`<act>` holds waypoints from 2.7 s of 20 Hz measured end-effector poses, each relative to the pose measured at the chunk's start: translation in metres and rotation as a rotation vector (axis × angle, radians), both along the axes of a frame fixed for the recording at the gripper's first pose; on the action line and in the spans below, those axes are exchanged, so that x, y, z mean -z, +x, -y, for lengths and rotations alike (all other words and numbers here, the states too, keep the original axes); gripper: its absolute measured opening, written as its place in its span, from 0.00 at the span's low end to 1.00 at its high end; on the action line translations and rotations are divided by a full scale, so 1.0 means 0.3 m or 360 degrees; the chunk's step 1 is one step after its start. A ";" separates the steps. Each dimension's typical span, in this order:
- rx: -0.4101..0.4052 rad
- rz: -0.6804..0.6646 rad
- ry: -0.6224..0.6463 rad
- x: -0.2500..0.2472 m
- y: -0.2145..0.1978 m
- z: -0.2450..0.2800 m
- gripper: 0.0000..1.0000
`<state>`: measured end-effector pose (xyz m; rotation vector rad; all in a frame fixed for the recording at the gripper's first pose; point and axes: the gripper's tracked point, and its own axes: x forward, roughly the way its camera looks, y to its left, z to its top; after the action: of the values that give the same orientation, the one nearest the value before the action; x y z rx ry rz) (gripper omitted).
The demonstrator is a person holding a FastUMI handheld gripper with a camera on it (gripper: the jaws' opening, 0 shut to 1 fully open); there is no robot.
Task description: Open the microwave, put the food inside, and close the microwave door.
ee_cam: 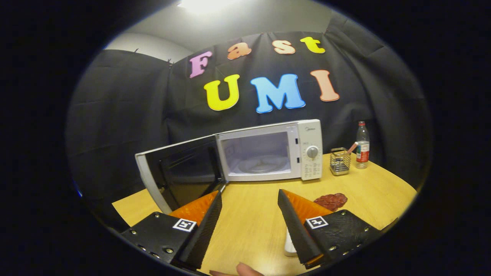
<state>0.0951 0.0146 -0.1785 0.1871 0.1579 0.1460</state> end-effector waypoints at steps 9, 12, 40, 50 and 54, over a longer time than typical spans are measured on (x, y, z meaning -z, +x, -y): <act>0.0372 -0.0103 0.0172 0.152 0.115 0.382 0.92; 0.0357 -0.0152 0.0390 0.205 0.148 0.407 0.92; 0.0119 -0.0151 0.0932 0.022 0.221 0.260 0.14; -0.0015 -0.0147 0.0846 -0.131 0.486 -0.017 0.14; -0.0044 -0.0172 0.0719 -0.115 0.627 -0.120 0.14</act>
<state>0.2833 0.0507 -0.1439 0.6435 0.2339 0.1979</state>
